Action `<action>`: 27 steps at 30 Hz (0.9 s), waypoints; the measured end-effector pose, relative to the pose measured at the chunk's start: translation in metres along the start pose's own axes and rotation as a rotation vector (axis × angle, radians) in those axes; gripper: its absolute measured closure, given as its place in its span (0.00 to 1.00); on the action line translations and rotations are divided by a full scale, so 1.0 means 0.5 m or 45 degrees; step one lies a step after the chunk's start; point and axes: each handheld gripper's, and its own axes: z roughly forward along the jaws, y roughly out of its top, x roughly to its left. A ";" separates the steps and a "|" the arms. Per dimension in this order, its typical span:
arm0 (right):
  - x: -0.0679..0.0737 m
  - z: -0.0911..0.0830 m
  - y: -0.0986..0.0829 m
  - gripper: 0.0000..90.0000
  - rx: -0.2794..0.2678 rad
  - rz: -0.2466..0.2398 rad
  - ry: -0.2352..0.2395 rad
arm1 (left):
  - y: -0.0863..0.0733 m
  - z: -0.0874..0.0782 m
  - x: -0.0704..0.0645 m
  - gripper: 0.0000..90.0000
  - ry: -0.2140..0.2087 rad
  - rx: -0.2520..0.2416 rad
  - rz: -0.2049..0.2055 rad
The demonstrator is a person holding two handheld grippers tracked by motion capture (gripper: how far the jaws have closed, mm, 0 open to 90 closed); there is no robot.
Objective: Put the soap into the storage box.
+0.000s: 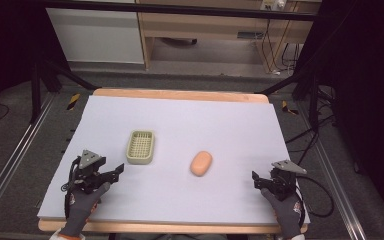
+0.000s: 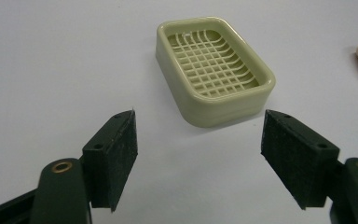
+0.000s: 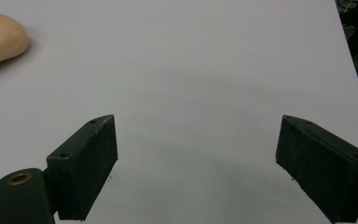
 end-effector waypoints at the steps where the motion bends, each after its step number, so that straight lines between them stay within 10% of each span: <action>1: 0.001 0.001 0.000 0.14 0.000 -0.004 -0.002 | 0.002 -0.001 -0.003 0.29 -0.008 0.004 0.005; 27: 0.003 0.010 0.003 0.13 0.005 0.000 -0.019 | 0.068 0.027 -0.060 0.27 -0.053 -0.013 0.081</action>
